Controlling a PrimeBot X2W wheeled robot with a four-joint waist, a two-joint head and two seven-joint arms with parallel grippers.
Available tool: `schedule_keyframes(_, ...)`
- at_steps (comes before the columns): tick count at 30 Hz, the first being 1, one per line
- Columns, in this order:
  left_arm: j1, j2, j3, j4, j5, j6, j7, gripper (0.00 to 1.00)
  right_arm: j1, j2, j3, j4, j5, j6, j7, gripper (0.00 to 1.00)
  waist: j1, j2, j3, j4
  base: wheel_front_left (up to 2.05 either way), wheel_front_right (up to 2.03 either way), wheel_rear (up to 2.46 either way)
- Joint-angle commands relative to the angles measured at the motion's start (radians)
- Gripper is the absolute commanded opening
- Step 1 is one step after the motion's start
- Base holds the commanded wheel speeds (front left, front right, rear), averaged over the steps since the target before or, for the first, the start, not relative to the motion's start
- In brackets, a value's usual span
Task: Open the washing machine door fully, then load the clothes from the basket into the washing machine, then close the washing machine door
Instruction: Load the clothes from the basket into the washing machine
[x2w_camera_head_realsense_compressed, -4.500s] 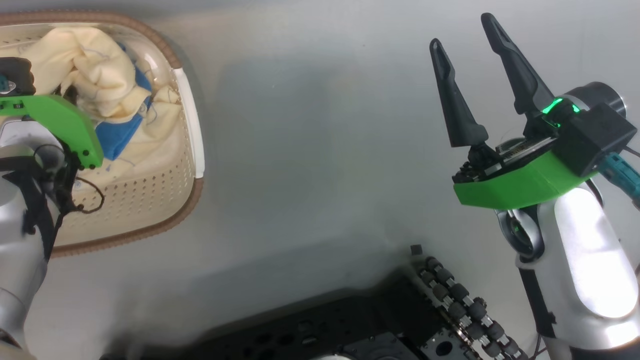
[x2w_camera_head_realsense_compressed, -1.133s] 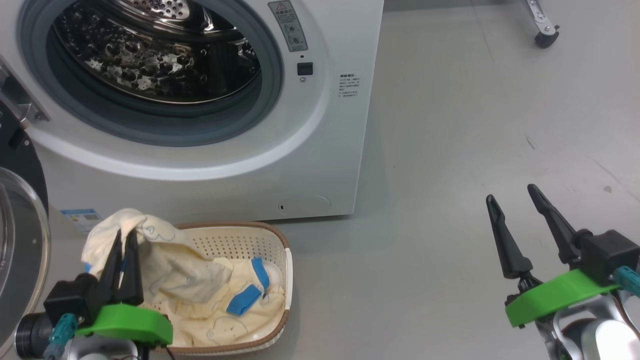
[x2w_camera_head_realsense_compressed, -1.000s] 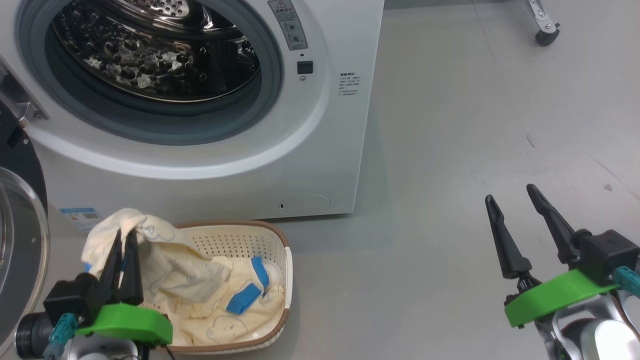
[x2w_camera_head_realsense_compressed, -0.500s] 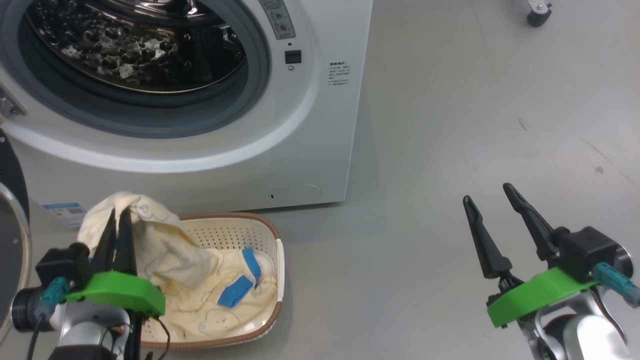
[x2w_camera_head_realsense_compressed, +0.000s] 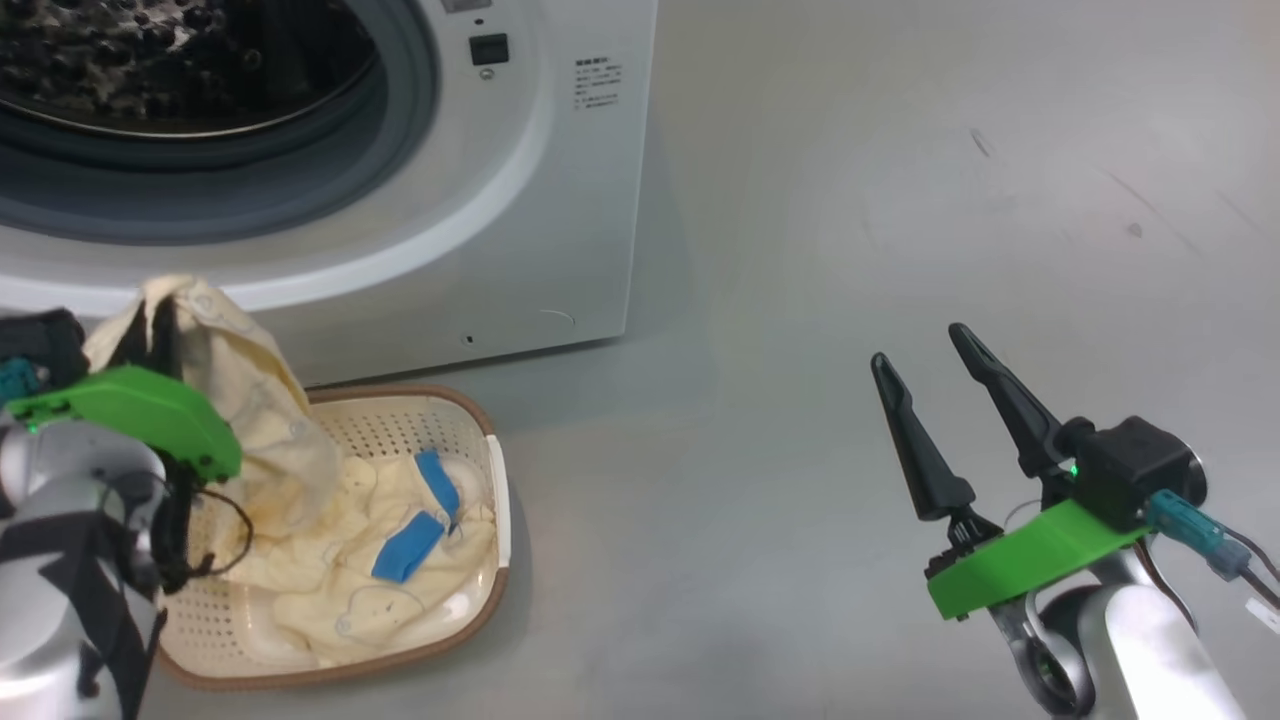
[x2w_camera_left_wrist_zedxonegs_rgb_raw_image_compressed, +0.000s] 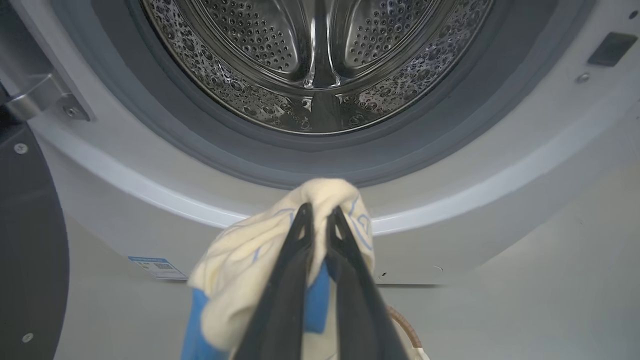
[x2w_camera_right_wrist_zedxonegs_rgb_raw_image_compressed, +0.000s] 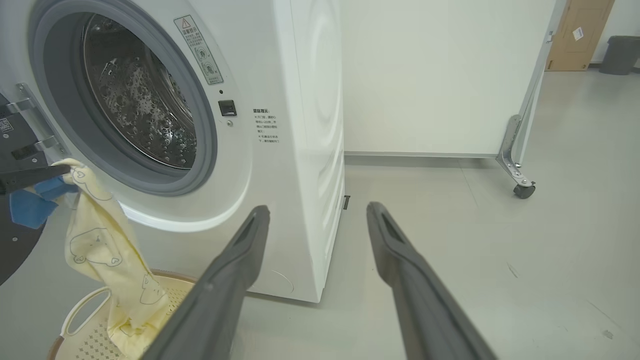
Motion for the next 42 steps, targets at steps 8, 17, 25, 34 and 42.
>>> schedule_keyframes(8,-0.316,0.129,0.033,0.158,-0.020,-0.062,0.082,0.00,-0.103,-0.008,0.067,0.007,0.034,-0.003,-0.062,1.00,-0.0001,0.0000,0.163,-0.105,0.00,0.00,0.00)
schedule_keyframes(17,-0.507,0.204,-0.015,0.243,-0.016,-0.083,0.152,0.00,-0.142,-0.008,0.101,0.034,0.057,-0.003,-0.096,1.00,-0.0001,0.0000,0.255,-0.152,0.00,0.00,0.00)
schedule_keyframes(25,-0.694,0.293,-0.068,0.249,-0.022,-0.088,0.189,0.00,-0.187,-0.008,0.142,0.051,0.084,-0.003,-0.123,1.00,-0.0001,0.0000,0.363,-0.187,0.00,0.00,0.00)
schedule_keyframes(34,-0.837,0.379,-0.108,0.229,-0.019,-0.088,0.117,0.00,-0.221,-0.008,0.183,0.067,0.113,-0.003,-0.141,1.00,-0.0001,0.0000,0.447,-0.220,0.00,0.00,0.00)
schedule_keyframes(42,-0.972,0.425,-0.104,0.261,0.074,-0.021,-0.097,0.00,-0.246,-0.008,0.209,0.080,0.139,-0.003,-0.148,1.00,-0.0001,0.0000,0.499,-0.245,0.00,0.00,0.00)
